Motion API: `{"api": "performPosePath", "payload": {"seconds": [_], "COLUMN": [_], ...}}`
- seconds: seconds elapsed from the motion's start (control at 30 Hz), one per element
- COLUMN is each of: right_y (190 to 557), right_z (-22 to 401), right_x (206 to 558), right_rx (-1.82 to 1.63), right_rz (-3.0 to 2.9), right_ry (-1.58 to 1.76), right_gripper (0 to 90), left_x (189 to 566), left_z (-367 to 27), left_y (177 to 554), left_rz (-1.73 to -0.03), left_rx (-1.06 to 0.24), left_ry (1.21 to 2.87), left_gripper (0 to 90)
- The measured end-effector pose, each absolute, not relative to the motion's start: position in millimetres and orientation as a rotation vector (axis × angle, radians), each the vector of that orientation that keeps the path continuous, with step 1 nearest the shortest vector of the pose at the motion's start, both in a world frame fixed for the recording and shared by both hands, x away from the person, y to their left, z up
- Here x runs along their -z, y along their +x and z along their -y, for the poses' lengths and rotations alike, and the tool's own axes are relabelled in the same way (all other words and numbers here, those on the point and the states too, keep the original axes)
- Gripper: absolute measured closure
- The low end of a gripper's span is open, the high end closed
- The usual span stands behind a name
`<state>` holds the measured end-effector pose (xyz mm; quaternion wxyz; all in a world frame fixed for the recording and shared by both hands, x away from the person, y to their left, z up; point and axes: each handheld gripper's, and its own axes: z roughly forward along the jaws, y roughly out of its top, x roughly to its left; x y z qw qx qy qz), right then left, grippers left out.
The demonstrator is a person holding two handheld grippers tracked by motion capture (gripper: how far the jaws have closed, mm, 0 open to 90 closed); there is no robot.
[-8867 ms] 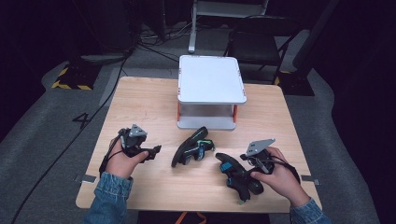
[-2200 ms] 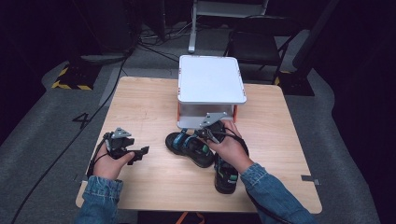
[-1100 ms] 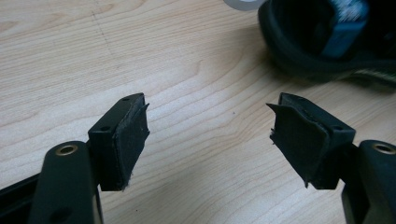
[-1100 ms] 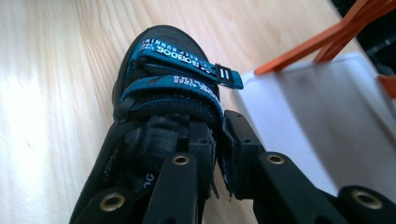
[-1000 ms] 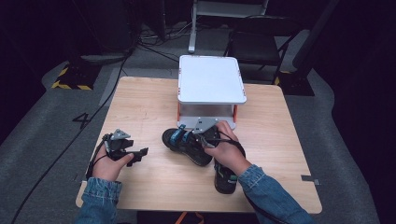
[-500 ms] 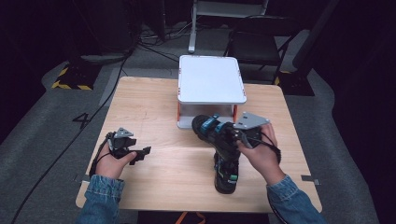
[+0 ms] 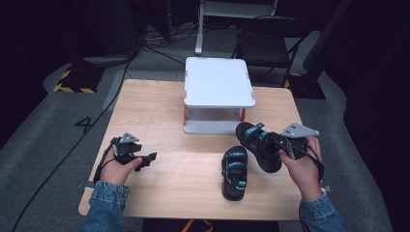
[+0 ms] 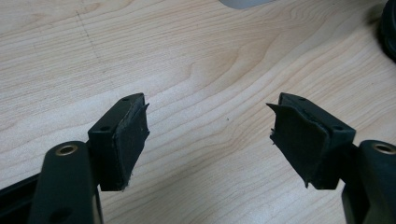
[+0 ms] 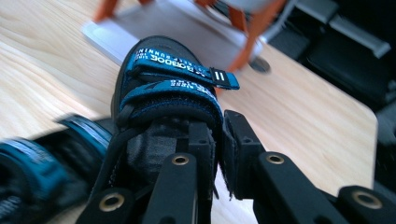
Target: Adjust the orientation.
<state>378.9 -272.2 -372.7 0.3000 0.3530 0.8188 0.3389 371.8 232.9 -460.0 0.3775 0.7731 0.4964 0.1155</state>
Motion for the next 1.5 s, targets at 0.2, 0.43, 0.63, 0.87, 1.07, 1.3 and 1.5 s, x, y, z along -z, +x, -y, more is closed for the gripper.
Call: {"api": "performPosePath", "payload": {"seconds": [0.2,0.43,0.63,0.87,1.07,1.3,1.5], "right_y": [385.5,393.9,389.2,373.8,357.7,346.6,341.2], "right_z": [280.9,275.5,279.2,282.0,276.7,274.6,278.2], "right_x": [390.0,420.8,420.5,415.7,414.0,413.9,412.3], "right_rx": [-0.779,-0.611,-0.667,-0.756,-0.776,-0.853,-0.994], "right_rz": [-2.170,-2.206,-2.245,-2.324,-2.373,-2.393,-2.409], "right_ry": [1.072,1.172,1.227,1.297,1.264,1.244,1.266], "right_gripper": [81.9,80.3,79.9,79.8,78.2,77.8,90.0], "left_x": [461.0,461.4,461.8,462.0,462.4,463.1,462.2], "left_z": [-231.7,-231.1,-230.8,-230.8,-229.6,-229.2,-225.1], "left_y": [373.2,374.7,375.0,375.5,376.4,377.8,383.3], "left_rz": [-1.261,-1.259,-1.260,-1.256,-1.252,-1.257,-1.251], "left_rx": [-0.293,-0.285,-0.281,-0.285,-0.286,-0.281,-0.270], "left_ry": [1.986,1.983,1.982,1.988,1.994,1.991,1.984], "left_gripper": [26.8,26.8,26.8,26.7,26.7,26.8,26.8]}}
